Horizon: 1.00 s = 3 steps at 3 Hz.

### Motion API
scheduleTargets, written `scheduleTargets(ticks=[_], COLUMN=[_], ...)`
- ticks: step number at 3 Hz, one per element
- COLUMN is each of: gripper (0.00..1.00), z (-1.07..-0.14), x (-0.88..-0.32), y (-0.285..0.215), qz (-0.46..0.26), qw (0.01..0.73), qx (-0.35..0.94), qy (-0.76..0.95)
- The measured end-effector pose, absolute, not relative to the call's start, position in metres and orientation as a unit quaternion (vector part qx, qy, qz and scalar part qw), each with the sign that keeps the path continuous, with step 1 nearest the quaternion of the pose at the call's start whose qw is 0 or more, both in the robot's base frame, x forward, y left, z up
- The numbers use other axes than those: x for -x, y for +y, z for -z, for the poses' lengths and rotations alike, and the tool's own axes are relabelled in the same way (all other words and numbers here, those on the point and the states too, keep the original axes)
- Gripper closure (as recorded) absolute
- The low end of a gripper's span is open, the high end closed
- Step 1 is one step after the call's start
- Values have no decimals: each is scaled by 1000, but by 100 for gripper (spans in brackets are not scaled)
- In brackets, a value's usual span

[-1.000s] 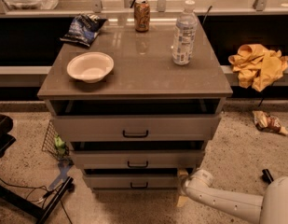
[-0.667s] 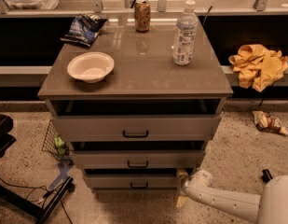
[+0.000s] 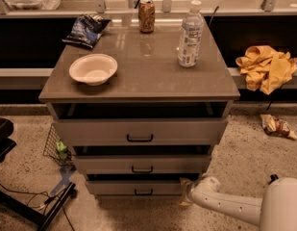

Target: Open bottom drawer

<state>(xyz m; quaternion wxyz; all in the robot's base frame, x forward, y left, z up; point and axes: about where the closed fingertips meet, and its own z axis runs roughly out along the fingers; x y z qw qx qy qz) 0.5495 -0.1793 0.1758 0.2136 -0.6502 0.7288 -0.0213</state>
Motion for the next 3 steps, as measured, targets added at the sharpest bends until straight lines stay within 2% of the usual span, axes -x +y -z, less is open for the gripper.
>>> scheduleTargets(ticks=[2,3], gripper=[87,100], z=[-177,-183], x=[-548,-548], y=[-179,-179], qz=[20,20], qw=[213,213], qx=[650,650], qy=[729,729])
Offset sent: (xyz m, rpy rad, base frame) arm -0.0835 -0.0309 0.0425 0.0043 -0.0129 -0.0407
